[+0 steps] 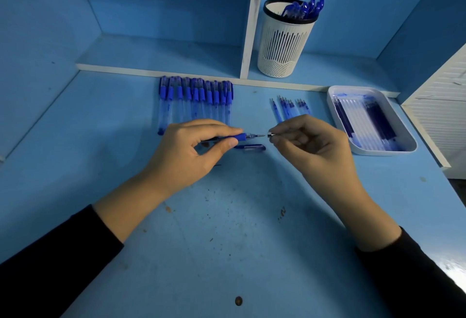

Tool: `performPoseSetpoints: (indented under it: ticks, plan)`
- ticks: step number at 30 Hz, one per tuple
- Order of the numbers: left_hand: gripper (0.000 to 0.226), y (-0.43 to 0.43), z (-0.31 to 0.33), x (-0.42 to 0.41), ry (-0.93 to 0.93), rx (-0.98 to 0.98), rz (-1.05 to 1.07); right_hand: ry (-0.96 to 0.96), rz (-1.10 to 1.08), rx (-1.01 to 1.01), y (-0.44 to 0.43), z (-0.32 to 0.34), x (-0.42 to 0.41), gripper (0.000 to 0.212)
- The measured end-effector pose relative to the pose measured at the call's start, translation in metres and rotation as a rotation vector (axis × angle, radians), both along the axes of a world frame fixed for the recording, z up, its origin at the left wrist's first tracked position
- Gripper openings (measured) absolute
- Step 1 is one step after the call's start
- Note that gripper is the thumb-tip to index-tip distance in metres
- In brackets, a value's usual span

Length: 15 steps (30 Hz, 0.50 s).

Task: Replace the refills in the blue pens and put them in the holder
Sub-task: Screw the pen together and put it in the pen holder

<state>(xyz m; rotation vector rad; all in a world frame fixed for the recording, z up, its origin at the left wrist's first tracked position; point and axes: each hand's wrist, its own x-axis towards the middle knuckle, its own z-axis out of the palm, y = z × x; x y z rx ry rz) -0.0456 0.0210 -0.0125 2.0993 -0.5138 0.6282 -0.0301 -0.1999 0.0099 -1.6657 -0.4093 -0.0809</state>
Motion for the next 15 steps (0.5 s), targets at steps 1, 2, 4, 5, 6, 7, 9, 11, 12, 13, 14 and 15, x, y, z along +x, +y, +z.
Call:
performPoseSetpoints:
  ticks: [1,2,4,5,6,7,9,11,12,13,14,15]
  plan:
    - [0.018,0.0,0.0,0.0,0.002,-0.001,-0.001,-0.002,0.011,-0.004,0.0,-0.001,0.0,0.012]
    - [0.018,-0.001,0.0,-0.001,0.001,0.001,-0.003,-0.003,0.026,-0.013,0.001,-0.003,0.0,0.012]
    - [0.019,-0.003,0.0,-0.002,-0.011,0.016,-0.014,-0.008,0.058,-0.038,0.003,-0.005,-0.001,0.01]
    - [0.019,-0.004,0.0,-0.002,-0.016,0.026,-0.021,-0.017,0.069,-0.056,0.003,-0.007,-0.001,0.009]
    - [0.018,-0.006,0.0,-0.003,-0.019,0.034,-0.025,-0.03,0.072,-0.079,0.004,-0.008,-0.002,0.009]
    - [0.018,-0.006,-0.001,-0.003,-0.02,0.036,-0.028,-0.04,0.068,-0.102,0.004,-0.009,-0.002,0.009]
    - [0.018,-0.006,-0.001,-0.003,-0.022,0.026,-0.025,-0.054,0.049,-0.142,0.005,-0.01,-0.003,0.007]
    - [0.018,-0.006,0.0,-0.003,-0.033,0.022,-0.016,-0.088,0.027,-0.197,0.007,-0.01,-0.002,0.003]
    - [0.018,-0.006,0.0,-0.003,-0.04,0.025,-0.016,-0.122,0.015,-0.24,0.008,-0.01,-0.002,0.001]
    - [0.018,-0.006,0.0,-0.003,-0.05,0.033,-0.018,-0.161,-0.005,-0.291,0.01,-0.011,-0.002,0.007]
    - [0.018,-0.006,0.0,-0.003,-0.061,0.045,-0.019,-0.194,-0.019,-0.342,0.01,-0.012,-0.002,0.015]
    - [0.018,-0.007,0.0,-0.003,-0.072,0.059,-0.018,-0.213,-0.025,-0.378,0.01,-0.013,-0.002,0.023]
